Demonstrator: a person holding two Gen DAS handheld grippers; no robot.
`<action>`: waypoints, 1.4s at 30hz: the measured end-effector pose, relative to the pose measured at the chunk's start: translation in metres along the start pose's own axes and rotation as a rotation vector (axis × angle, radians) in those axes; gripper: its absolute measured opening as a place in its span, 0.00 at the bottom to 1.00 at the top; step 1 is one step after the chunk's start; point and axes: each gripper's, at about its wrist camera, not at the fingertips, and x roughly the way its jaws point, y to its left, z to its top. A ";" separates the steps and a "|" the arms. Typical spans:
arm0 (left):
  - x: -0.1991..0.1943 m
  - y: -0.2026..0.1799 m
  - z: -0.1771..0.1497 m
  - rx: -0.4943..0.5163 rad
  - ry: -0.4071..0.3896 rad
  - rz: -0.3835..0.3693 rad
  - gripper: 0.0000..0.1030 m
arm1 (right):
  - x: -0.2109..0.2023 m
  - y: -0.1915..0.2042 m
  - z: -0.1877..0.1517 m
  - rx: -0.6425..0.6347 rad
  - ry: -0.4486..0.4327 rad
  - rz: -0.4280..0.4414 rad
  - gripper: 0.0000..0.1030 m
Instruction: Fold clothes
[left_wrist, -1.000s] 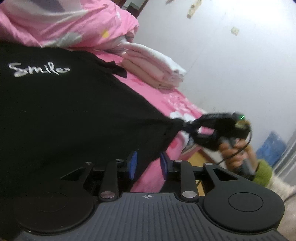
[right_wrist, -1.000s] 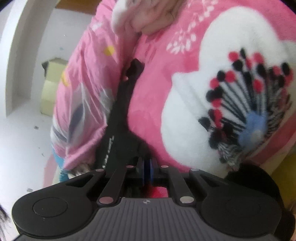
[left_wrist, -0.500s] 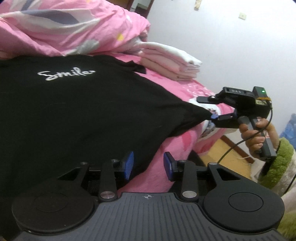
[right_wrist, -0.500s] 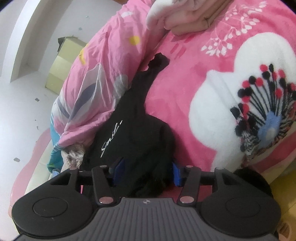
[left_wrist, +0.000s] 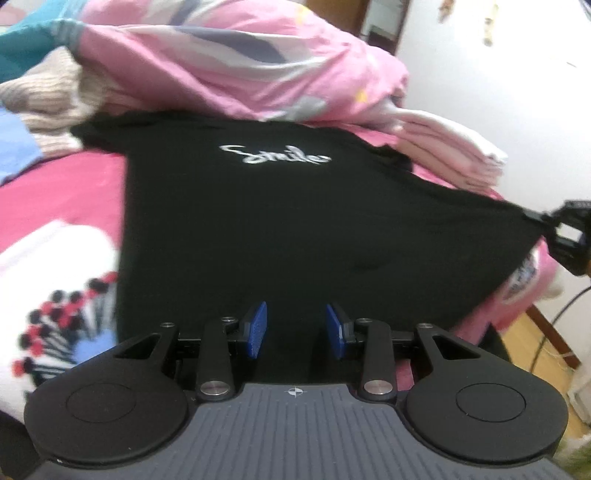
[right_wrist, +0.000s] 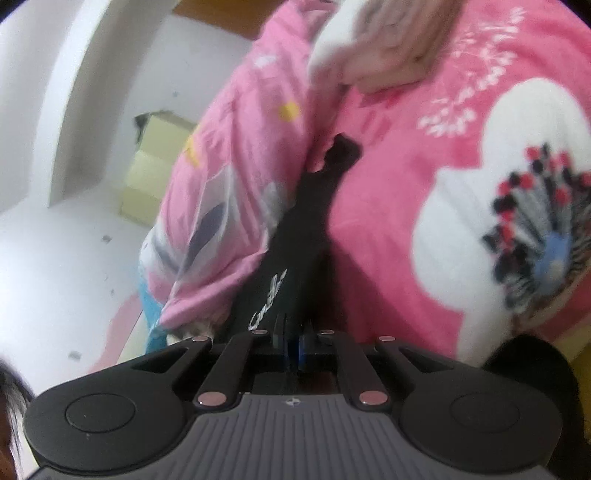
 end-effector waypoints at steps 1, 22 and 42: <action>0.000 0.003 0.001 -0.004 -0.003 0.002 0.34 | 0.000 -0.005 0.006 0.048 0.012 -0.006 0.04; -0.064 0.038 -0.006 -0.118 0.056 0.034 0.40 | -0.009 -0.034 0.006 0.069 0.051 -0.188 0.04; -0.037 0.062 -0.058 -0.361 0.117 0.027 0.39 | 0.002 -0.034 0.012 0.041 0.050 -0.169 0.04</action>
